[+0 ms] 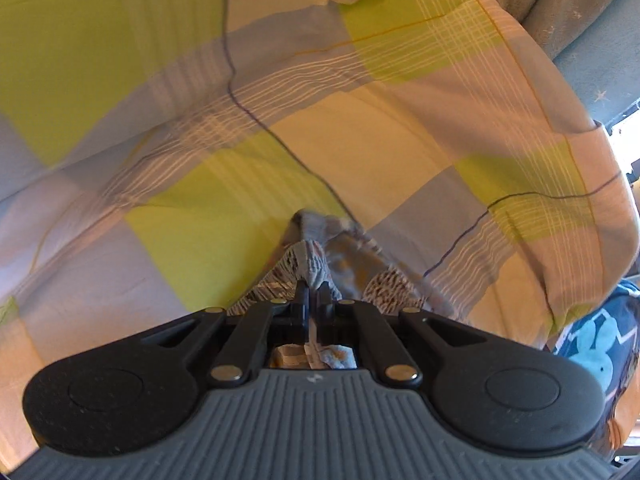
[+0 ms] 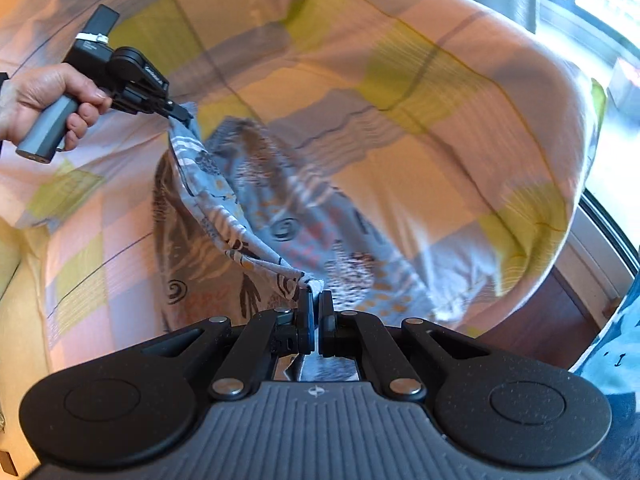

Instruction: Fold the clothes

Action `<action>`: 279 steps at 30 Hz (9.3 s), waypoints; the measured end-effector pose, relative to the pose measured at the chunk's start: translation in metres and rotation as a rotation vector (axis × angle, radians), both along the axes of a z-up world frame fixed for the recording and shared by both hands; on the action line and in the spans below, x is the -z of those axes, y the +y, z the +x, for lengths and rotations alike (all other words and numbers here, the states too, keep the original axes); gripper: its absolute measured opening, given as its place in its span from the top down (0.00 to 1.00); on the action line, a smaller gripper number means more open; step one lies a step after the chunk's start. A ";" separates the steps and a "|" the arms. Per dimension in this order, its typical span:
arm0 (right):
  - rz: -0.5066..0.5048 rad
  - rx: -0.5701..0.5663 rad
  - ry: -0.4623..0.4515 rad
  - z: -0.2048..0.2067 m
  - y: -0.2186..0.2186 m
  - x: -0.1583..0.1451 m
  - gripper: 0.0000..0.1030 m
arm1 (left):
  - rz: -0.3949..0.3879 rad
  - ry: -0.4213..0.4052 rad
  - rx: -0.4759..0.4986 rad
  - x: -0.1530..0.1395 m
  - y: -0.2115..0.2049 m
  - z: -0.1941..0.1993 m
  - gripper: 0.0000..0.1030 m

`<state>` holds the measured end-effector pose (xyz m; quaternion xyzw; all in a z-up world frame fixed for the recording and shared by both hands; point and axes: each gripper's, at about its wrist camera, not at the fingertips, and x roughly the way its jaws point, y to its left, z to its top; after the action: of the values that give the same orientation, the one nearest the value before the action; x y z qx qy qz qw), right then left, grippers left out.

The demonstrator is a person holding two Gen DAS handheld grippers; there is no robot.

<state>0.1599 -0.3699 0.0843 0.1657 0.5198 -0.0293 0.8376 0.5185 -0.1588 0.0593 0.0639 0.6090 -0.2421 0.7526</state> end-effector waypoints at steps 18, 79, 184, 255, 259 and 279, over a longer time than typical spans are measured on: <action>0.075 0.108 0.114 0.016 -0.076 0.104 1.00 | 0.107 -0.001 -0.005 0.055 -0.072 0.014 1.00; 0.126 0.318 0.183 0.013 -0.087 0.132 0.98 | 0.097 -0.239 0.438 0.048 -0.044 0.027 0.73; -0.705 -0.801 -0.596 -0.161 0.198 0.172 1.00 | -0.211 -0.704 -0.099 0.103 0.147 -0.412 0.54; -0.900 -0.728 -0.730 -0.147 0.187 0.175 1.00 | -0.293 -0.625 -0.074 0.105 0.127 -0.386 0.97; -0.868 -0.826 -0.635 -0.149 0.193 0.193 1.00 | -0.277 -0.621 -0.068 0.106 0.127 -0.386 0.97; -0.992 -0.980 -0.652 -0.169 0.212 0.215 0.63 | -0.268 -0.606 -0.070 0.107 0.129 -0.382 0.94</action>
<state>-0.0090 -0.1577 -0.1302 -0.4783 0.1867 0.1656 0.8420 0.1361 -0.0298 -0.0477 0.0123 0.3222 -0.2642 0.9090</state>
